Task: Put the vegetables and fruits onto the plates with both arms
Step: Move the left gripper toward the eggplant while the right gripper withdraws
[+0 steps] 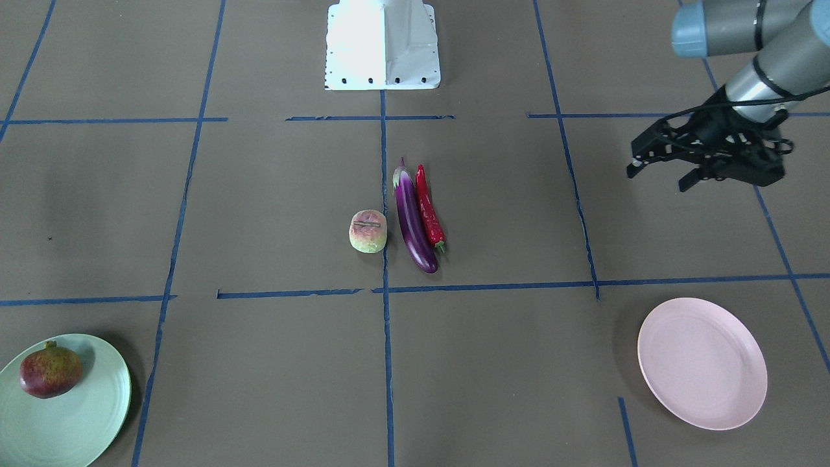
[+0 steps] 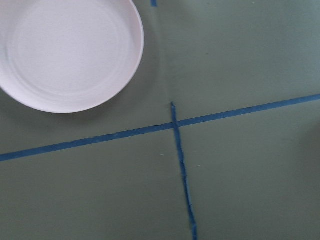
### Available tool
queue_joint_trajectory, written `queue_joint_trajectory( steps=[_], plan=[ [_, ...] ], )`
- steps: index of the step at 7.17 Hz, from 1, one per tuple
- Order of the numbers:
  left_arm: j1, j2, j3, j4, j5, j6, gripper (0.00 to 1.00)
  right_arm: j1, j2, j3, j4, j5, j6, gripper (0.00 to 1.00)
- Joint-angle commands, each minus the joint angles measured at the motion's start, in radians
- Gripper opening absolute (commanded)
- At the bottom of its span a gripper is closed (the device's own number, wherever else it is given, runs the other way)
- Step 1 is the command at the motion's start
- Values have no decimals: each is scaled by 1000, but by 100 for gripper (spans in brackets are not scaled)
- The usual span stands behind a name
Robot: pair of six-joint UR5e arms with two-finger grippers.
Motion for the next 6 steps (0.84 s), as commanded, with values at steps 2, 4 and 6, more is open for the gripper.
queue_joint_trajectory(
  steps=[2, 4, 6],
  plan=[
    [245, -221, 12, 158, 216, -311, 100, 136, -179, 47, -7, 32, -238, 100],
    [390, -345, 77, 216, 372, -474, 95, 172, -238, 50, 5, 55, -252, 100],
    [476, -461, 208, 211, 468, -545, 89, 172, -238, 50, 5, 57, -245, 100]
  ],
)
